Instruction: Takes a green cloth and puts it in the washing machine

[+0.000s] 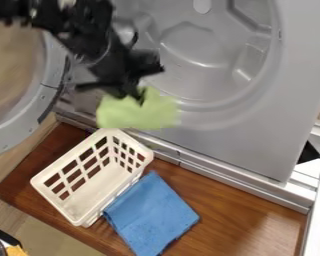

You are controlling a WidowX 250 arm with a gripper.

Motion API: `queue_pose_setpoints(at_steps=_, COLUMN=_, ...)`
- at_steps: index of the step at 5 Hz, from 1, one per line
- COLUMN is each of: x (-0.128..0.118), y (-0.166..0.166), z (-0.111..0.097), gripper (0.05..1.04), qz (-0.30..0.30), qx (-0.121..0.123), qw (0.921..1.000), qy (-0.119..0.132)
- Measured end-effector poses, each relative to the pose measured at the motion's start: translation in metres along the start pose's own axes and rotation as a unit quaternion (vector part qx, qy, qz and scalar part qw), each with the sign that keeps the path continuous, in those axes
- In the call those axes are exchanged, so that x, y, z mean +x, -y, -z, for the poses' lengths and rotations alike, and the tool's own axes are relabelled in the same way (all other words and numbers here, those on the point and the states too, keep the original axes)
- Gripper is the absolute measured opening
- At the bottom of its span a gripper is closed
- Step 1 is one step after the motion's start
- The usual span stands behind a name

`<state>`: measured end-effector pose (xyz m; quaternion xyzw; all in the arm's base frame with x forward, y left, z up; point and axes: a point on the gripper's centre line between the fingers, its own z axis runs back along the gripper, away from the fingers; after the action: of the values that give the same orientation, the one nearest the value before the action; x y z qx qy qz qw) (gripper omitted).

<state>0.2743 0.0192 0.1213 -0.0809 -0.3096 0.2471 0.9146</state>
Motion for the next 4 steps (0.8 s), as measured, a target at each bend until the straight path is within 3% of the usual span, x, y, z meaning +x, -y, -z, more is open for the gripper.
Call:
queue_pose_setpoints(at_steps=2, x=0.037, y=0.024, z=0.032, gripper=0.055, qz=-0.002, qx=-0.051, qw=0.9986, qy=0.014)
queue_pose_setpoints(at_steps=3, x=0.044, y=0.033, z=0.06, gripper=0.055, qz=0.014, qx=-0.081, qw=0.9963, qy=0.026)
queue_pose_setpoints(at_steps=4, x=0.051, y=0.044, z=0.087, gripper=0.055, qz=0.025, qx=-0.108, qw=0.9936, qy=0.022)
